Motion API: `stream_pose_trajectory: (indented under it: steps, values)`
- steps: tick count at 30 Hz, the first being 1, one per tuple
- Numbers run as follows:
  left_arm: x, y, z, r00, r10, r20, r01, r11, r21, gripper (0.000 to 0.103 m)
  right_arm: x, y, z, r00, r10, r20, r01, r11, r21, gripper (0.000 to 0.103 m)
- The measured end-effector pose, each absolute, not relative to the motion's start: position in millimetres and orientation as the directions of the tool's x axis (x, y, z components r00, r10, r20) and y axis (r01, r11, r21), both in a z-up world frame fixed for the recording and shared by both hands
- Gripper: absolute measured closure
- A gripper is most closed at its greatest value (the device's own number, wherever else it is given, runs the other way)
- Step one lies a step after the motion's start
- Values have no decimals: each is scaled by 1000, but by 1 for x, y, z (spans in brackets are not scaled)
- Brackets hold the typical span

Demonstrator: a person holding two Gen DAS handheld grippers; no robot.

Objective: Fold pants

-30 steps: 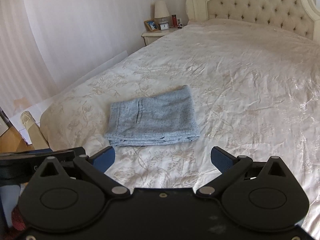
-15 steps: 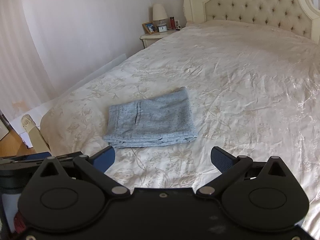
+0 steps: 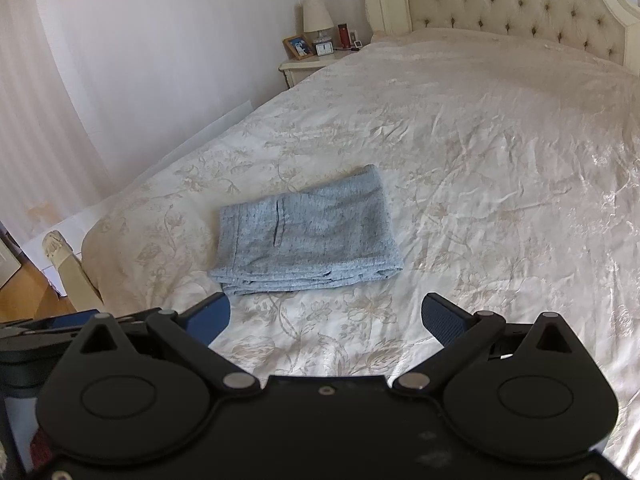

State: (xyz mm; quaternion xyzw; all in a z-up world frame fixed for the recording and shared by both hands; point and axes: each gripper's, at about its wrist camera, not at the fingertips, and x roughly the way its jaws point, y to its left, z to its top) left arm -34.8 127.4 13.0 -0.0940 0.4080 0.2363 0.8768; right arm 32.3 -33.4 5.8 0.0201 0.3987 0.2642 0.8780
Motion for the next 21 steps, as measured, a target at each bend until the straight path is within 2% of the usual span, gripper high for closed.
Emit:
stream_pose_trajectory:
  steps: [21]
  values:
    - [-4,146,4,548,319,-773,-458,888,41,36,63,-5,-9,510,450,-733,-414,875,250,0]
